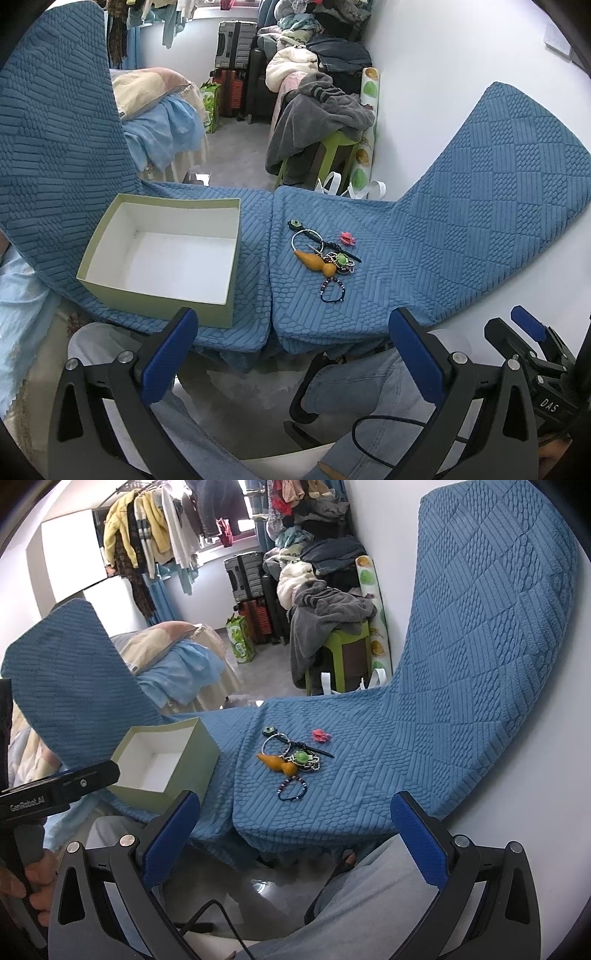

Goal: Organize jewelry
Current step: 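Move left tool to the orange gourd pendant while right tool reaches the green turtle charm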

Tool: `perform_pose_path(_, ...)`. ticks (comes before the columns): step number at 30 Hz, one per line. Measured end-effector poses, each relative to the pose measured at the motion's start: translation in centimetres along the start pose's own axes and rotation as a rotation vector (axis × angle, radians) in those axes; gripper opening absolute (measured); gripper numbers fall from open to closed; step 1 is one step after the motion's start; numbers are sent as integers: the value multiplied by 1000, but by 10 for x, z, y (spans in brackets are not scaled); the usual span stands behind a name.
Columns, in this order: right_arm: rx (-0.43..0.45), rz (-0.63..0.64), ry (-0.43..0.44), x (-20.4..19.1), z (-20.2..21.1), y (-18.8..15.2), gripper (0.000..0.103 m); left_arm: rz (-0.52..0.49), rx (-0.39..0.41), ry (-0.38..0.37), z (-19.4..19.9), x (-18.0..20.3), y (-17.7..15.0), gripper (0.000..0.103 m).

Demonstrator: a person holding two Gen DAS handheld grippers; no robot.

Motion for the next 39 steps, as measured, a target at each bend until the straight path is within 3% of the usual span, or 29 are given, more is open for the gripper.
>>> perform_pose_path(11,-25,16,3,8,-33,-11,103,-7,-15,14,-32,-3,3,102)
perform_pose_path(17,-11,-6,14,24,-58,-15,101,-6,-13,-20,-60,4,8,101)
perform_pose_path(19,-12,-17,13,31,-67,-16,93,-5,-18,-51,-71,8,10,99)
perform_pose_path(24,-16,-42,44,46,-101,-18,53,1,-41,-93,-99,18,9,86)
perform_pose_path(30,-23,-50,99,56,-144,-18,36,16,-73,-127,-139,24,11,71)
perform_pose_path(39,-66,-61,169,67,-205,-7,35,24,-134,-160,-197,44,9,62)
Point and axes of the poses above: each gripper's, at about its wrist camera, not at the fingertips, and z roughly against the way its jaws point, x to its right, y to its top, the point moved 5 cm from there along -z, roughly the way its jaws point, and after that the axes turned 5 degrees about y, right-handed, at the moved point
